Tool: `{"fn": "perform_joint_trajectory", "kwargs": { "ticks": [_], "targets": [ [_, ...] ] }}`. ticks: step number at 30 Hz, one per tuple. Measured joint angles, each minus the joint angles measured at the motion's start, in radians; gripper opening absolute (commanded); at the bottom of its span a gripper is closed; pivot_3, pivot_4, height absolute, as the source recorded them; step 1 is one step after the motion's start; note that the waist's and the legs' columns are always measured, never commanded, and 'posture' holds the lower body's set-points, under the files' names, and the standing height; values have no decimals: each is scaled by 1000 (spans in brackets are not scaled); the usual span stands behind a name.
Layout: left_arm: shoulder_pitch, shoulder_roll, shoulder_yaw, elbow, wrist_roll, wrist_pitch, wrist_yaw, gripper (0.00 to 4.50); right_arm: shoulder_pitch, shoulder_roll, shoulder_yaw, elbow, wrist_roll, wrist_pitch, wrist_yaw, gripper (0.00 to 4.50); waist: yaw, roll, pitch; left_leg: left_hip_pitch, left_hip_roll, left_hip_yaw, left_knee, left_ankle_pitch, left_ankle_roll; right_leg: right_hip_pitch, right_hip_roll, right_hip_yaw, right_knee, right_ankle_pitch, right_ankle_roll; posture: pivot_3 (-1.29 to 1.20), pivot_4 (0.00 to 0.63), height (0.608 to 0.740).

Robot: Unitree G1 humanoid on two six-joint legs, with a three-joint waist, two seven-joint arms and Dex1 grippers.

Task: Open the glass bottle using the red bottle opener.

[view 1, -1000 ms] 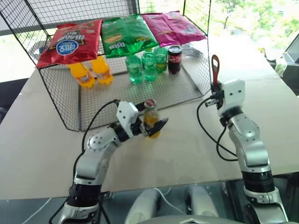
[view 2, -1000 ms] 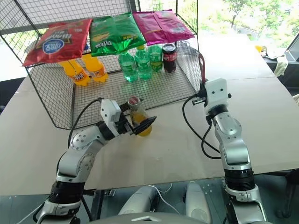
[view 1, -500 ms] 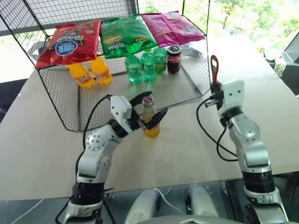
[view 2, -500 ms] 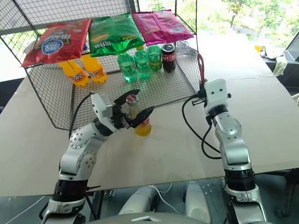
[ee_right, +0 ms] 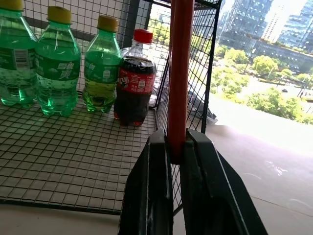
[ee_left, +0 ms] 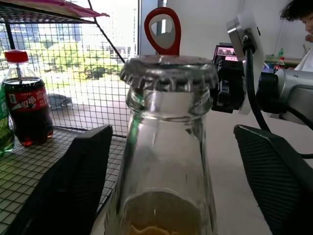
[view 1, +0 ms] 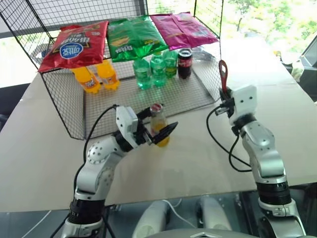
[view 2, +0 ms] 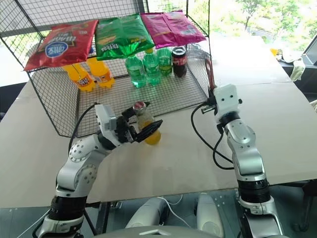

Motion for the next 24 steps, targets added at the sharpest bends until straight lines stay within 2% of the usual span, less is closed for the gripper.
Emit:
{"fn": "perform_joint_trajectory", "kwargs": {
  "ticks": [2,12,19,24],
  "targets": [
    [-3,3,2,4,13,-14,2,2108,0,-13,27,0,-7,-8,22,0,0,0,0,0,0,0,0,0,0,0,0,0,0,0,0,0,150,740],
    [-1,4,-8,14,26,-39,2,2122,0,-66,151,-21,-82,-95,104,0,1,0,-2,0,0,0,0,0,0,1,0,0,0,0,0,0,150,740],
    [-5,10,-14,19,36,-41,3,2122,-3,-150,267,13,-272,-298,122,0,1,-1,-4,4,1,1,0,0,0,3,1,0,0,0,0,0,150,740],
    [-17,13,-19,33,39,-32,9,2122,-15,-144,327,98,-443,-448,26,0,3,-1,-4,16,1,2,-3,0,0,13,2,1,-2,0,0,0,150,740]
  ]
}}
